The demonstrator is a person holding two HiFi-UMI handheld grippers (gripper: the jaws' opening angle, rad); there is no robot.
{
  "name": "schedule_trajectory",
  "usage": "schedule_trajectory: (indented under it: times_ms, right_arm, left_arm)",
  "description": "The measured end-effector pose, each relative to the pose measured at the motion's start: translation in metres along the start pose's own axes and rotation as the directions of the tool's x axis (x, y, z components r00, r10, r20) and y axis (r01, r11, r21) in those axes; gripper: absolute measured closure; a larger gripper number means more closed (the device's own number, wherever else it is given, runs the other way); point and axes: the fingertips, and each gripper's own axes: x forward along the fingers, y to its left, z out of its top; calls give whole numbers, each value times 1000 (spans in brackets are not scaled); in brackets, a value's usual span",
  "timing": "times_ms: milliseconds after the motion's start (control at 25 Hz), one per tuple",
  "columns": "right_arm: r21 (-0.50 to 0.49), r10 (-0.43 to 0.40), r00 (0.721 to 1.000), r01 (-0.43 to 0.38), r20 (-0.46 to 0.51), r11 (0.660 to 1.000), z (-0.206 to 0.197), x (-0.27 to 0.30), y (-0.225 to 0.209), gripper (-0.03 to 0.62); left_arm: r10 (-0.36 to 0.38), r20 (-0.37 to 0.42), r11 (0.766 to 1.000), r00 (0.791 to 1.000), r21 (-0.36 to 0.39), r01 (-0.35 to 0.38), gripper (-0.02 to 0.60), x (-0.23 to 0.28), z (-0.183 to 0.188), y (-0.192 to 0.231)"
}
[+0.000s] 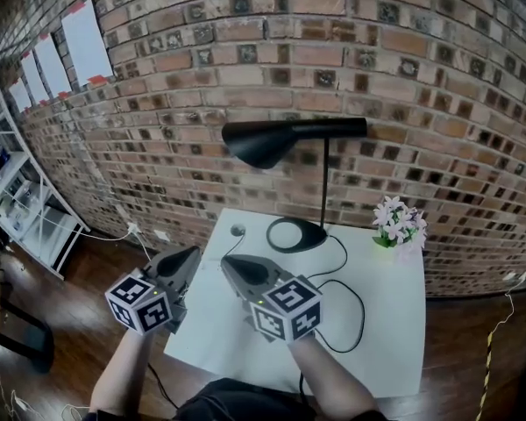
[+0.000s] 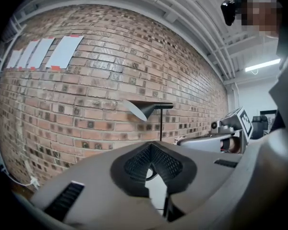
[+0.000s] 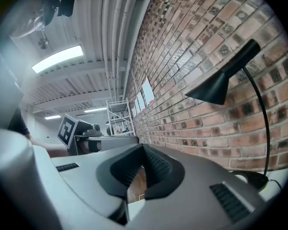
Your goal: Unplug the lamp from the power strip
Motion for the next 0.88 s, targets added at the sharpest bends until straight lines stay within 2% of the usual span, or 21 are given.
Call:
schedule_trajectory:
  times_ms: [80, 200, 440, 760, 880]
  right_arm:
    - [29, 11, 1000, -11, 5, 1000, -3, 0, 2, 597]
    - [61, 32, 999, -33, 10, 998, -7, 2, 5, 597]
    - [33, 50, 999, -50, -12, 998, -7, 9, 12, 597]
    - [40, 66, 996, -64, -58, 997, -18, 26, 15, 597]
    - [30, 63, 994, -61, -83, 998, -29, 36, 22, 597]
  left_arm:
    - [9, 5, 999, 1000, -46, -9, 583, -8, 1, 0]
    - [25, -19, 998, 1000, -55, -26, 582, -16, 1, -4]
    - [59, 2, 993, 998, -102, -58, 583, -29, 4, 0]
    - [90, -7, 991, 996, -97, -90, 583, -40, -6, 13]
    - [111, 2, 991, 994, -74, -110, 583, -52, -9, 26]
